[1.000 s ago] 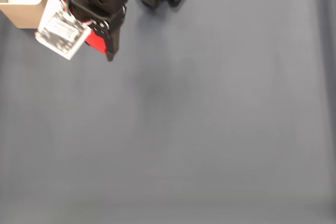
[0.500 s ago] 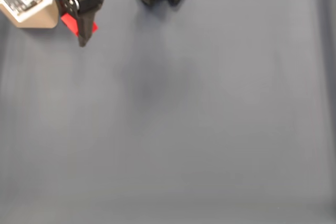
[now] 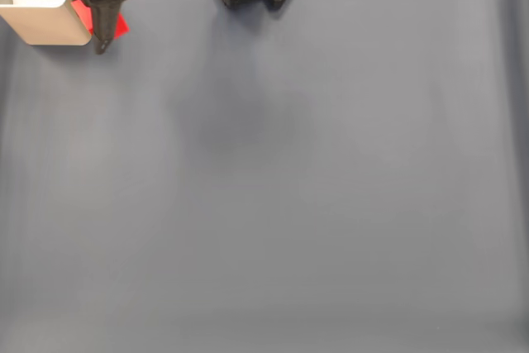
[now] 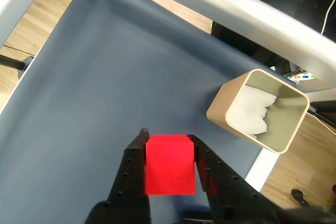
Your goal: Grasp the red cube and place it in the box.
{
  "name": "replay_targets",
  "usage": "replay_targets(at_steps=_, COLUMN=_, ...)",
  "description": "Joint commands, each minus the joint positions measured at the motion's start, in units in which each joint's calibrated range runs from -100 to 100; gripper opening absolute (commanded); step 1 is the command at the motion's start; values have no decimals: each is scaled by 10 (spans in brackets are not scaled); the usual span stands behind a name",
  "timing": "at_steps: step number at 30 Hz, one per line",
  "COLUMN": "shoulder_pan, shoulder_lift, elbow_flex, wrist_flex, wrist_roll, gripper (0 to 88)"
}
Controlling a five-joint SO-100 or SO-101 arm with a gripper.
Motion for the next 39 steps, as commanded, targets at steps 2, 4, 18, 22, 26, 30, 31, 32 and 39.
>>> replay_targets(at_steps=2, shoulder_pan=23, shoulder_lift=14, elbow_flex=-50, wrist_flex=-6, wrist_roll=-1, gripper=72)
replay_targets(at_steps=4, shoulder_pan=29, shoulder_lift=24, elbow_flex=-62, wrist_flex=-8, wrist_roll=0, gripper=72)
replay_targets(at_steps=18, shoulder_pan=78, shoulder_lift=77, elbow_flex=-99, wrist_flex=-23, wrist_roll=-7, gripper=73)
replay_targets(at_steps=22, shoulder_pan=95, shoulder_lift=98, elbow_flex=-115, wrist_flex=-25, wrist_roll=-11, gripper=73)
replay_targets(at_steps=26, shoulder_pan=114, shoulder_lift=124, elbow_flex=-128, wrist_flex=-38, wrist_roll=-12, gripper=73)
replay_targets(at_steps=30, shoulder_pan=132, shoulder_lift=149, elbow_flex=-144, wrist_flex=-51, wrist_roll=-12, gripper=73)
replay_targets(at_steps=31, shoulder_pan=136, shoulder_lift=155, elbow_flex=-146, wrist_flex=-53, wrist_roll=-12, gripper=73)
replay_targets(at_steps=32, shoulder_pan=139, shoulder_lift=160, elbow_flex=-150, wrist_flex=-56, wrist_roll=-12, gripper=73)
replay_targets(at_steps=39, shoulder_pan=157, shoulder_lift=178, elbow_flex=-164, wrist_flex=-64, wrist_roll=-21, gripper=73)
